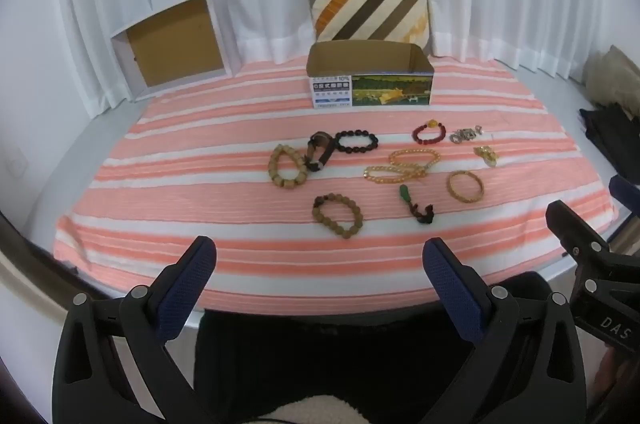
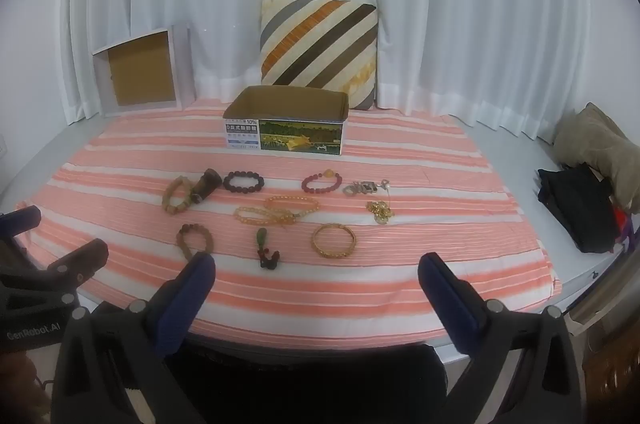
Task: Organize jewelry
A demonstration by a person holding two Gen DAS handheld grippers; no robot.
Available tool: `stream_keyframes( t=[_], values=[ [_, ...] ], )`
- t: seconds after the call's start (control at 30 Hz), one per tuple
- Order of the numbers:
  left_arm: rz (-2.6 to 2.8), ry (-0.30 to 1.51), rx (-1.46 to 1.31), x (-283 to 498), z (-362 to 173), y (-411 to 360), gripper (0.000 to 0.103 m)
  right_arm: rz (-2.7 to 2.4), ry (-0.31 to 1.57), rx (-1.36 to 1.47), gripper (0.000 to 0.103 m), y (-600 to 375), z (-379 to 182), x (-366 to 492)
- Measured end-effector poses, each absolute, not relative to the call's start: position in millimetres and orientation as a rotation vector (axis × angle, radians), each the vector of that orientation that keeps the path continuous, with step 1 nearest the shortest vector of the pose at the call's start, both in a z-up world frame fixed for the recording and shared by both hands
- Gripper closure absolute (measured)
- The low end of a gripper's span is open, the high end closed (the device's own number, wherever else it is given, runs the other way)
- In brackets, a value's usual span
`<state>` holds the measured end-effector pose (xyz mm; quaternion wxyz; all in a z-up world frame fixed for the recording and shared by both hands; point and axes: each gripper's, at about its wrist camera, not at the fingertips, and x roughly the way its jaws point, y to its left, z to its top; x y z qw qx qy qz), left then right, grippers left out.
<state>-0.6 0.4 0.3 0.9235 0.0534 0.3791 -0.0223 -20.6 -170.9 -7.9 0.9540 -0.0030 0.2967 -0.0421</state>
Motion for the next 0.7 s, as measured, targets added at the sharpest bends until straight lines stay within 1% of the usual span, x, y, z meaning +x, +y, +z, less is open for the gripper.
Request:
stream_keyframes(
  t=[0.7],
  values=[
    [-0.047,0.745,0.115,1.4,4.2,1.9,0.0,-0.083,0.606,-0.008,0.0,-171.0,-7.8,-19.7]
  ],
)
